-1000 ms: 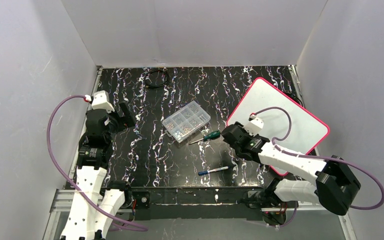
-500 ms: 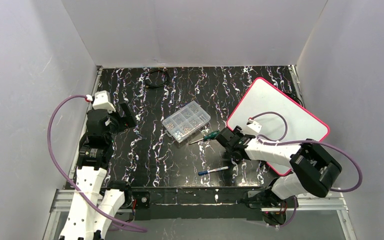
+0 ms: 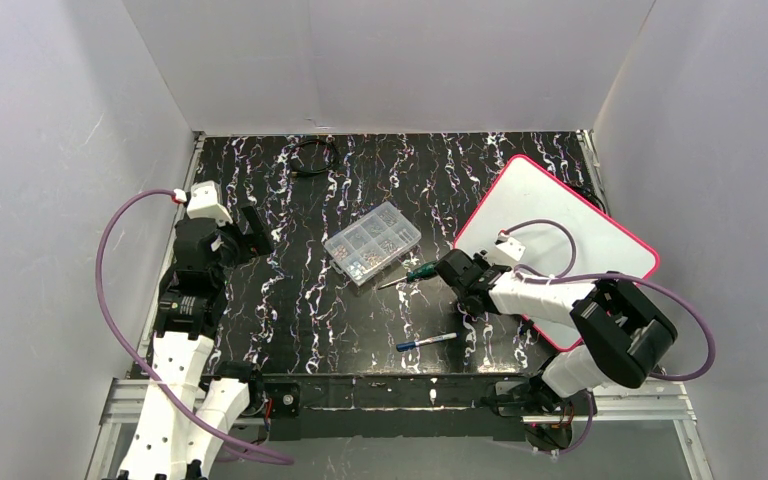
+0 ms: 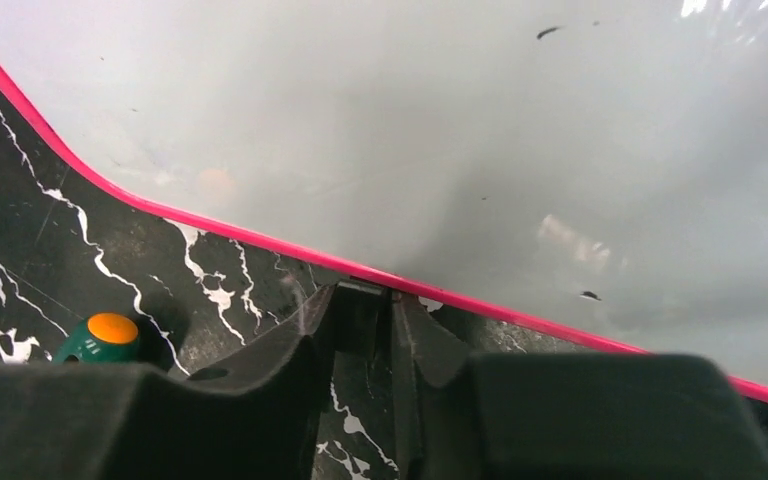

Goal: Write a sentence on the whiteboard
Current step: Move the whiteboard to the center of the board.

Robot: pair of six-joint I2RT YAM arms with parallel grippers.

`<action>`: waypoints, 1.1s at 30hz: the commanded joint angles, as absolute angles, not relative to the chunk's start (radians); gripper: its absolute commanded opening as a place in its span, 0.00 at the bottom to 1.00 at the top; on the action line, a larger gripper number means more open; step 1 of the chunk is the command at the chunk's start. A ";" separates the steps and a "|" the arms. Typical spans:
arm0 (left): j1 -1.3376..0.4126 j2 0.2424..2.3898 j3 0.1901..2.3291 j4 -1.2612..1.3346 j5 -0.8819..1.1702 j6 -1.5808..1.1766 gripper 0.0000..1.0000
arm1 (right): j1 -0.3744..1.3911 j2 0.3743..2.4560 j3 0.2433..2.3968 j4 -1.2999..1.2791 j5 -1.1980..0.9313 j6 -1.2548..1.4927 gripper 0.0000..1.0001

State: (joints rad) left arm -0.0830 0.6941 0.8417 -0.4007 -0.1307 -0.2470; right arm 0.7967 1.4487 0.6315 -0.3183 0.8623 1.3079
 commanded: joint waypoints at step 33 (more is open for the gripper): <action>-0.089 0.731 0.842 -0.396 -0.116 -0.253 0.98 | 0.805 1.458 0.506 0.322 0.355 0.507 0.01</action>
